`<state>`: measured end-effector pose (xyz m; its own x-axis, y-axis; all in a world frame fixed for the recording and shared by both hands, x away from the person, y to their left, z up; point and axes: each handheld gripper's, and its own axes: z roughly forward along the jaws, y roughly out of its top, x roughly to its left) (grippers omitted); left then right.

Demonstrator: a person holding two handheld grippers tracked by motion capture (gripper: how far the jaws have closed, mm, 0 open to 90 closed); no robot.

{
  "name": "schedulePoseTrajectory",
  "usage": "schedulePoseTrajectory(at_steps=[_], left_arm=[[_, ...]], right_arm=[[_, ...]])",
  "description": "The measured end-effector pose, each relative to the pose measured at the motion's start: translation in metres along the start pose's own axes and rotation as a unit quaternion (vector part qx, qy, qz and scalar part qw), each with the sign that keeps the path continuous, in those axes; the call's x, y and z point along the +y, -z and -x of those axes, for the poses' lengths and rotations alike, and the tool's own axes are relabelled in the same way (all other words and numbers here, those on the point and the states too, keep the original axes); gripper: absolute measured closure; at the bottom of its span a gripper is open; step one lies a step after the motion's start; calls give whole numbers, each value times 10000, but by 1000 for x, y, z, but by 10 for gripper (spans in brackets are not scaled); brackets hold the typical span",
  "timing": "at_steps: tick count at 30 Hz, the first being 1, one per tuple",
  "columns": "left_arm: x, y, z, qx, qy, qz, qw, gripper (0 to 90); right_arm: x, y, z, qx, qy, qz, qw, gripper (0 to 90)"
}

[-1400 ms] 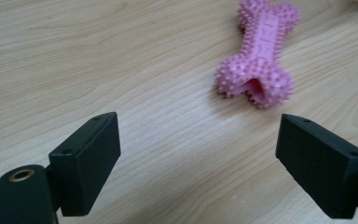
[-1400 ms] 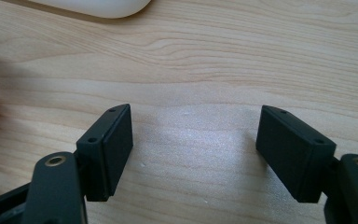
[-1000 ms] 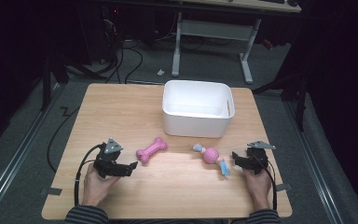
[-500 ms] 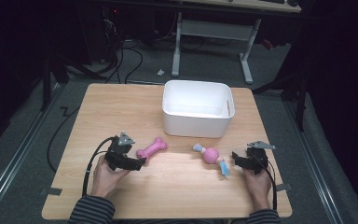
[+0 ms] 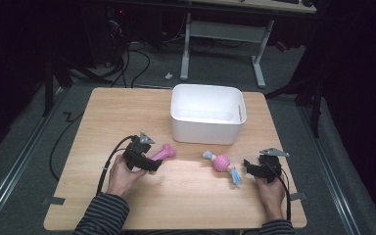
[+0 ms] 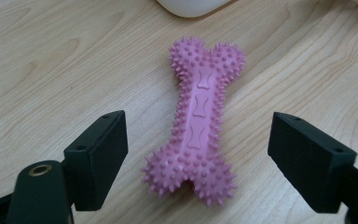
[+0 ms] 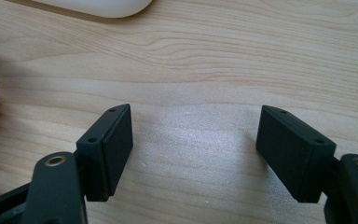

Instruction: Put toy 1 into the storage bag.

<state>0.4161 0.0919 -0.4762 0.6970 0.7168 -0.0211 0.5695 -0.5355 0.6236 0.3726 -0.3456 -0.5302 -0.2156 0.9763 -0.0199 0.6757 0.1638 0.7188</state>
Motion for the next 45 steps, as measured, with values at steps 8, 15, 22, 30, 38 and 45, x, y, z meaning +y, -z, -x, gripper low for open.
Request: schedulePoseTrajectory(at_steps=[8, 15, 22, 30, 38, 45], left_arm=[[14, -19, 1, -2, -80, -258, 9996, 251], [18, -36, 0, 12, -139, -530, 9985, 337], [18, -46, -2, 20, -136, -708, 9974, 426], [17, -45, 2, 1, -385, -652, 9971, 575], [15, -35, 1, -2, -323, -431, 9985, 592], [16, -18, 2, -118, -247, -144, 9995, 593]], right_arm=[[0, 0, 0, 1, -2, -2, 10000, 272], [0, 0, 0, 1, -1, -2, 10000, 272], [0, 0, 0, 3, 0, -1, 10000, 272], [0, 0, 0, 4, 2, -1, 10000, 272], [0, 0, 0, 4, 2, -1, 10000, 272], [0, 0, 0, 7, 6, -2, 10000, 272]])
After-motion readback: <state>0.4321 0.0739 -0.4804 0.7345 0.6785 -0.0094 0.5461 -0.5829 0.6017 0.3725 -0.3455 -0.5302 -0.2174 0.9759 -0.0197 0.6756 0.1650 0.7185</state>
